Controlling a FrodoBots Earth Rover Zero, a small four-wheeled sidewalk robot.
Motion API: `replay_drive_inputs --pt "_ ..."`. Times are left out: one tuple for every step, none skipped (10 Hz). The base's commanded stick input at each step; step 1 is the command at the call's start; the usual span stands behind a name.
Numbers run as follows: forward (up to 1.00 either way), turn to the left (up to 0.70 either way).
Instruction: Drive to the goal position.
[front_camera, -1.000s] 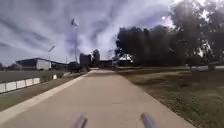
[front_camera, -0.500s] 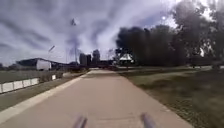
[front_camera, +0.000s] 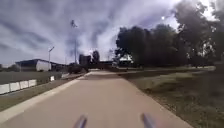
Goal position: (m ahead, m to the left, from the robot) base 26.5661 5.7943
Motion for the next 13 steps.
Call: replay_drive_inputs --pt "1.0 0.0" --pt "1.0 0.0" --pt "1.0 0.0" --pt "1.0 0.0" --pt "1.0 0.0" --pt "1.0 0.0" --pt "1.0 0.14" --pt "1.0 0.28" --pt "1.0 0.08" --pt "1.0 0.04" --pt "1.0 0.0" --pt "1.0 0.0" --pt "1.0 0.0"
